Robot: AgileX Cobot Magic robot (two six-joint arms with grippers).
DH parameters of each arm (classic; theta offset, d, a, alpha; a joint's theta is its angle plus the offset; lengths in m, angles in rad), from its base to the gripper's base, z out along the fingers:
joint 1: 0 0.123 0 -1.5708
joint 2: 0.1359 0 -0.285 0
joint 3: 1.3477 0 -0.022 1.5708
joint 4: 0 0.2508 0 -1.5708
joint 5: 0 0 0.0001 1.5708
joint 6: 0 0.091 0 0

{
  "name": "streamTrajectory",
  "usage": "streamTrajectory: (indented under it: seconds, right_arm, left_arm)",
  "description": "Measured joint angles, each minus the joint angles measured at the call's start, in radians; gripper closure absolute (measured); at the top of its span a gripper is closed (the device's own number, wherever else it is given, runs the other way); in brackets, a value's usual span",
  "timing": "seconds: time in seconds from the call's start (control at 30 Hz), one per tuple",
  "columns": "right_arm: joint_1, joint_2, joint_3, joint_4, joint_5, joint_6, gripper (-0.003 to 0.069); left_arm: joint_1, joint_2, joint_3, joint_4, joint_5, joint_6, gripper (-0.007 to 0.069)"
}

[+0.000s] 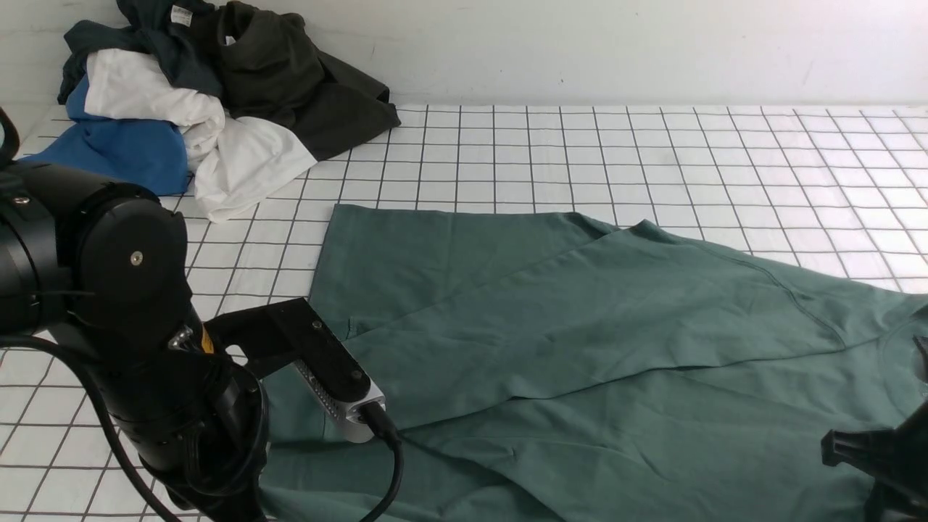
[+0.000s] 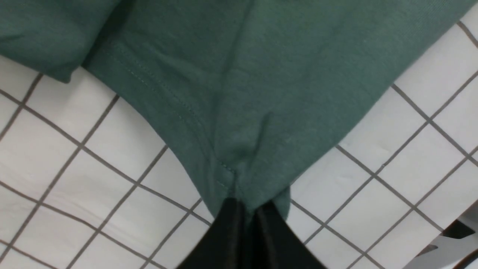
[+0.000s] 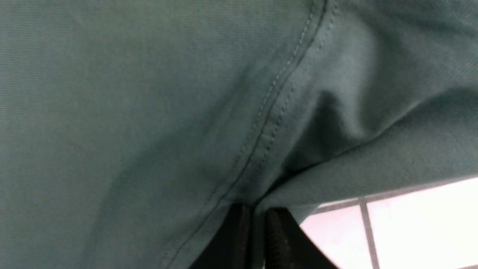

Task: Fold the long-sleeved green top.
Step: Use both arms simultaneously to clamp the lower edge of the clothing fabric, then use both arms to drag the lower edge of the fabric forward and fold it over the upper edge

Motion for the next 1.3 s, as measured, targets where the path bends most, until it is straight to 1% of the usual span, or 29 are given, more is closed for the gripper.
streamTrajectory:
  seconds: [0.07,0.2,0.3,0.4,0.5,0.53,0.6,0.7,0.93,1.1,1.13,1.2,1.3]
  right_arm:
    - [0.000,-0.018,-0.007,-0.015,0.017,-0.006,0.0657]
    - [0.000,-0.068,-0.062,-0.054,0.088,-0.037,0.0662]
    - [0.000,-0.082,-0.215,-0.107,0.197,-0.059,0.0662]
    - [0.000,-0.065,-0.303,-0.111,0.232,-0.071,0.0662]
    - [0.000,0.000,-0.461,-0.099,0.286,-0.096,0.0662]
    - [0.000,0.010,-0.477,-0.097,0.291,-0.097,0.0662]
    - [0.000,0.074,-0.574,-0.088,0.315,-0.112,0.0662]
    - [0.000,0.157,-0.690,-0.082,0.330,-0.122,0.0662]
    - [0.000,0.348,-0.934,-0.055,0.347,-0.130,0.0662]
    - [0.001,0.493,-1.079,-0.048,0.354,-0.130,0.0662]
    - [0.001,0.499,-1.085,-0.048,0.354,-0.130,0.0662]
    - [0.001,0.557,-1.140,-0.042,0.354,-0.130,0.0659]
    - [0.001,0.630,-1.207,-0.048,0.354,-0.130,0.0633]
  left_arm:
    - [0.000,-0.001,0.000,0.001,0.000,0.000,0.0619]
    - [0.000,-0.008,-0.014,0.037,0.001,-0.001,0.0619]
    - [0.015,-0.003,-0.084,0.107,-0.003,-0.012,0.0618]
    - [0.047,0.020,-0.163,0.112,-0.005,-0.009,0.0613]
    - [0.105,0.104,-0.323,0.113,-0.001,0.010,0.0610]
    - [0.111,0.110,-0.332,0.113,0.000,0.014,0.0610]
    - [0.143,0.192,-0.457,0.108,0.012,0.044,0.0610]
    - [0.171,0.292,-0.596,0.104,0.020,0.073,0.0610]
    - [0.233,0.511,-0.887,0.094,0.064,0.097,0.0610]
    - [0.262,0.674,-1.041,0.078,0.051,0.129,0.0610]
    - [0.262,0.680,-1.041,0.078,0.051,0.129,0.0610]
    - [0.270,0.742,-1.087,0.075,0.019,0.131,0.0610]
    - [0.279,0.816,-1.134,0.072,-0.044,0.131,0.0608]
